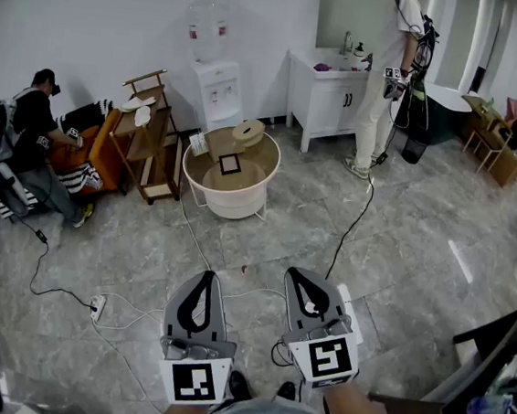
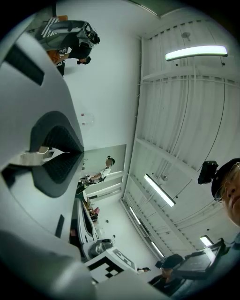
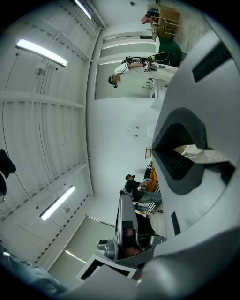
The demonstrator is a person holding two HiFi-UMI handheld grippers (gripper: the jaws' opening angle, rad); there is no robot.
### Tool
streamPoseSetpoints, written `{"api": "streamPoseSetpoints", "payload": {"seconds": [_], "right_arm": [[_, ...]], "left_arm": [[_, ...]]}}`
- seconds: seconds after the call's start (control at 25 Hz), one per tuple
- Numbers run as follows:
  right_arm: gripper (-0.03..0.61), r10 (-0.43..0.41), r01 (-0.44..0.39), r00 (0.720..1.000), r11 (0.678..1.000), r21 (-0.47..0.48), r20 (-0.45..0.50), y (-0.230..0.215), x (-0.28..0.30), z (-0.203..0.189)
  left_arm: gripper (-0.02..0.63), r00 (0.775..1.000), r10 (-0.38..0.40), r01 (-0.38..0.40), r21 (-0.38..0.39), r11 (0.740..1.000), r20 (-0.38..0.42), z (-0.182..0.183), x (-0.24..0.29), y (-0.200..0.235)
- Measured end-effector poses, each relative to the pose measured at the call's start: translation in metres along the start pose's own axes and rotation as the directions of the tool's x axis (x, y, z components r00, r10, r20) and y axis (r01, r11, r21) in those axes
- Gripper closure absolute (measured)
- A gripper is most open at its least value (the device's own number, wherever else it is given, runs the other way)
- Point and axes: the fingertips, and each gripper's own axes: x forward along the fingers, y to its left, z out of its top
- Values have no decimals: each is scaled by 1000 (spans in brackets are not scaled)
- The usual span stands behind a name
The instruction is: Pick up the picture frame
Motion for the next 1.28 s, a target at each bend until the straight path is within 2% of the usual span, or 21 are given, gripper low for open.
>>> {"api": "streamPoseSetpoints", "payload": {"seconds": [0.6,0.8,1.04,1.28], "right_arm": [[566,22,-22,1000,1000,-20,10,-50,-16,-15],[566,13,-10,998,999,52,-68,-70,-8,-48],[565,23,-16,995,997,76,-93,-80,46,-72],[565,37,-31,994,998,63,-101,-72,155,-82]], "left_arm": [[598,999,24,-24,14,1000,-30,-7,20,-47],[598,997,40,-39,15,999,-68,-31,28,-49],[598,993,66,-65,18,998,-101,-62,65,-15],[598,993,74,-74,8,997,-95,-94,141,58]]}}
